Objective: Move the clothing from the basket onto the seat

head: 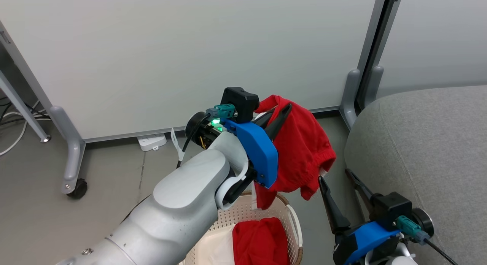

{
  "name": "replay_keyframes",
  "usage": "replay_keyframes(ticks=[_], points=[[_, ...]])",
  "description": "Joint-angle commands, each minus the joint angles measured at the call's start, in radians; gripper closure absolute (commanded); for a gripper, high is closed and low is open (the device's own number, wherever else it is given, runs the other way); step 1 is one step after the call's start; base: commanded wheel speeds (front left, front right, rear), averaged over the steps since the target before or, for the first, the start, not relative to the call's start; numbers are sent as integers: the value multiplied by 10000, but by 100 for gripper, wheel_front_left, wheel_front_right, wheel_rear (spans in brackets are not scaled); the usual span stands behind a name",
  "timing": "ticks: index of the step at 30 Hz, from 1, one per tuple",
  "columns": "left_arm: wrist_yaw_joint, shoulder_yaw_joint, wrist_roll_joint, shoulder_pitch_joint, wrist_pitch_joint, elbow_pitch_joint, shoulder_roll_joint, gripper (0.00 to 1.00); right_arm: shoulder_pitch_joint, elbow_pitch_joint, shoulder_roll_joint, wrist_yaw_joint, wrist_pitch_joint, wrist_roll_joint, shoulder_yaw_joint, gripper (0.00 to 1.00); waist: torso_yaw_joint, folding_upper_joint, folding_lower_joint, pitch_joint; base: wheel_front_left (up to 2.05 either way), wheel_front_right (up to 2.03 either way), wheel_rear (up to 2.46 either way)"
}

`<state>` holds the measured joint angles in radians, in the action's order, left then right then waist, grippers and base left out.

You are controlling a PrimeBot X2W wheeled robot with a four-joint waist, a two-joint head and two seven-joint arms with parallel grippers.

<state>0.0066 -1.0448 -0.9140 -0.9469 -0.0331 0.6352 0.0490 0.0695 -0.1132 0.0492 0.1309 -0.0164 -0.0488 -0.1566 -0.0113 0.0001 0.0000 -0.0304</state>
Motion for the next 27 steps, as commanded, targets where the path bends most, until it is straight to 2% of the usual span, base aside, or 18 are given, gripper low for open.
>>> replay_keyframes(ticks=[1, 10, 20, 27], points=[[41, -96, -80, -220, -79, 23, 29, 100, -40, -61, 21, -3, 32, -13, -44, 0, 19, -1, 0, 22, 0, 0, 0], [152, -704, -654, -511, -297, -11, 26, 100, 747, -1532, 21, -3, -46, 159, -868, 0, 103, -1, 0, 50, 0, 0, 0], [283, -1364, -1263, -787, -522, -199, 29, 100, 1624, -3720, 22, -3, -721, -723, -1745, 0, 301, -1, 0, -56, 0, 0, 0], [382, -1750, -1625, -917, -666, -348, 25, 100, 2584, -4694, 22, -3, -1604, -1175, -2327, 0, 391, -1, 0, -45, 0, 0, 0]])
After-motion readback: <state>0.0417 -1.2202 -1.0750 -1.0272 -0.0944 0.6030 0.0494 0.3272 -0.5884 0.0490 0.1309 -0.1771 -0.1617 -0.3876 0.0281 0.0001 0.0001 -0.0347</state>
